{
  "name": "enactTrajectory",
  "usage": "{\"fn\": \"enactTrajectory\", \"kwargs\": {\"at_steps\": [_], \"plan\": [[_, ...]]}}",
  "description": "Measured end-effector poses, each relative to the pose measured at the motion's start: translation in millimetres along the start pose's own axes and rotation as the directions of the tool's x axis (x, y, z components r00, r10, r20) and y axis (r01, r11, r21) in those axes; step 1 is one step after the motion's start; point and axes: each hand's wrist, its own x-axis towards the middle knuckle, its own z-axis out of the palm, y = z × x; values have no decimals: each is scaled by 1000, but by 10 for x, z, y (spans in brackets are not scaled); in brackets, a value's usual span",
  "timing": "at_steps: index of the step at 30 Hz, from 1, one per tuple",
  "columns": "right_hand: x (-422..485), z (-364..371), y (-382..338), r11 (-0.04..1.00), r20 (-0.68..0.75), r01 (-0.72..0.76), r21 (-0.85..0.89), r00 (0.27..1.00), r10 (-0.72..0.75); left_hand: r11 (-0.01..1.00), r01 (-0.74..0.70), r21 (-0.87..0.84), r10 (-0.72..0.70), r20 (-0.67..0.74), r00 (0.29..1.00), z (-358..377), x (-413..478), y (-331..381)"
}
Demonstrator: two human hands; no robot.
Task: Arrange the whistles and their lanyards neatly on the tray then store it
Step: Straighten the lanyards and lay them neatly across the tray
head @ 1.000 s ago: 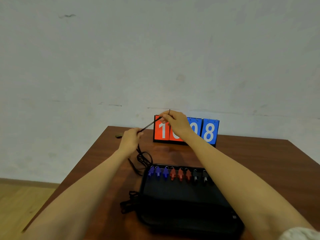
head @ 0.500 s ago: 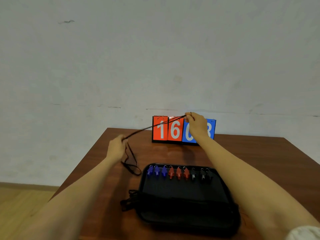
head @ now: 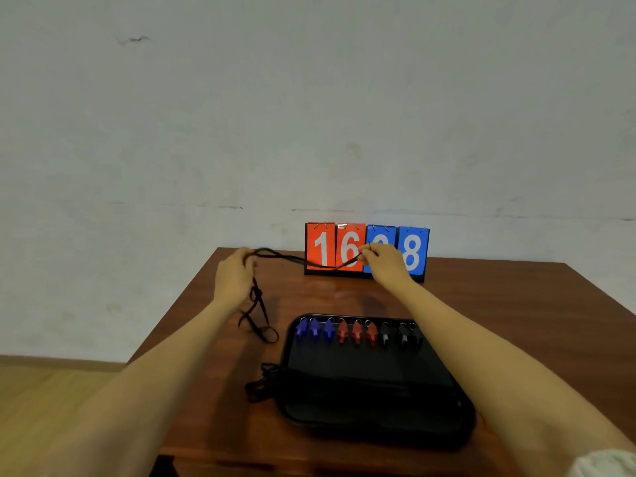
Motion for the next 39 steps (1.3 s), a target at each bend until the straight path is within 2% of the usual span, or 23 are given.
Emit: {"fn": "enactTrajectory", "kwargs": {"at_steps": [1,4,8,12,15,19,25,31,37,39], "plan": [[-12,14,-5,1000,2,-7,9,1000,7,1000,8,5,-8,8,1000,-13,23,-15],[-48,47,-32,998,18,-23,54,1000,22,986,-54,156,27,169,985,-28,11,48],[-90,169,-180,997,153,-16,74,988,5,980,-131,151,105,170,980,13,-15,174],[-216,338,-442,980,342,186,-77,928,-149,959,-239,148,200,238,950,60,-71,342],[-272,465,-598,932,397,334,-143,882,-255,942,-323,85,293,255,921,43,-127,416],[-162,554,-635,911,321,340,-234,911,-257,949,-309,61,286,245,927,-2,-185,358],[-69,342,-620,957,136,261,-124,960,-244,977,-124,172,57,351,935,-8,-191,-45],[-17,250,-563,973,23,222,-71,975,-221,998,2,62,-17,232,973,74,-226,-153],[43,186,-583,985,-92,168,-39,981,-171,987,121,108,-142,217,966,78,-200,-346],[70,150,-579,988,-139,152,-31,978,-155,975,125,186,-164,213,963,60,-207,-435]]}}
